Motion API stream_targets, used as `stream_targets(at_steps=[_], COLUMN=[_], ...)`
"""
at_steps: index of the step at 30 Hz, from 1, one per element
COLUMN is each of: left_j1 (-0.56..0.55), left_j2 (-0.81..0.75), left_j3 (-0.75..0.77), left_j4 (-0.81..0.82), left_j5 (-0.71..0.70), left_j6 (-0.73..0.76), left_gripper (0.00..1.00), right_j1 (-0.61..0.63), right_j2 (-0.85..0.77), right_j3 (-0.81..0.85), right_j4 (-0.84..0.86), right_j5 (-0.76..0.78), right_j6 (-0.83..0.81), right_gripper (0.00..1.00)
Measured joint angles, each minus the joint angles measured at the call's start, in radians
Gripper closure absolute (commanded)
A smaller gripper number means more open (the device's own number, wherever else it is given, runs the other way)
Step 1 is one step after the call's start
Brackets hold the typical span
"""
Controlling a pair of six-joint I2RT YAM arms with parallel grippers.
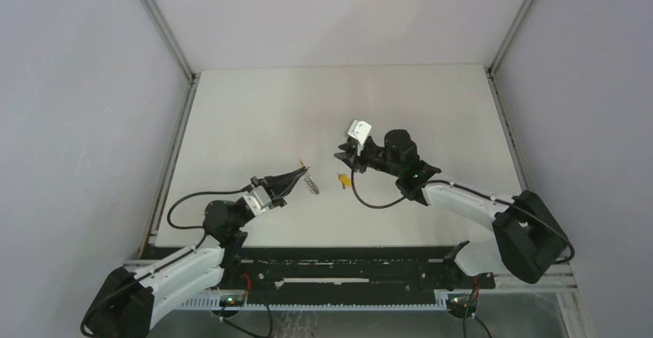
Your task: Put the keys on the keyring
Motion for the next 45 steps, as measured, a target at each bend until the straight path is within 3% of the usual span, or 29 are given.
stream_targets(at_steps=[15, 27, 45], left_j1=[0.025, 0.026, 0.026], left_j2=[0.104, 0.110, 0.105], left_j3=[0.000, 0.003, 0.003], left_j4=[0.127, 0.140, 0.150], left_j5=[0.091, 0.193, 0.237], left_j6=[-0.134, -0.184, -0.194], left_gripper=[1.00, 1.00, 1.00], right_j1=[0.029, 0.076, 0.086], right_j2=[-0.254, -0.197, -0.105], right_j3=[-0.042, -0.042, -0.005], right_j4=[0.053, 0.096, 0.121], right_j5=[-0.391, -0.494, -0.565], right_j6=[-0.185, -0.229, -0.223], right_gripper=[0.70, 0.74, 0.79])
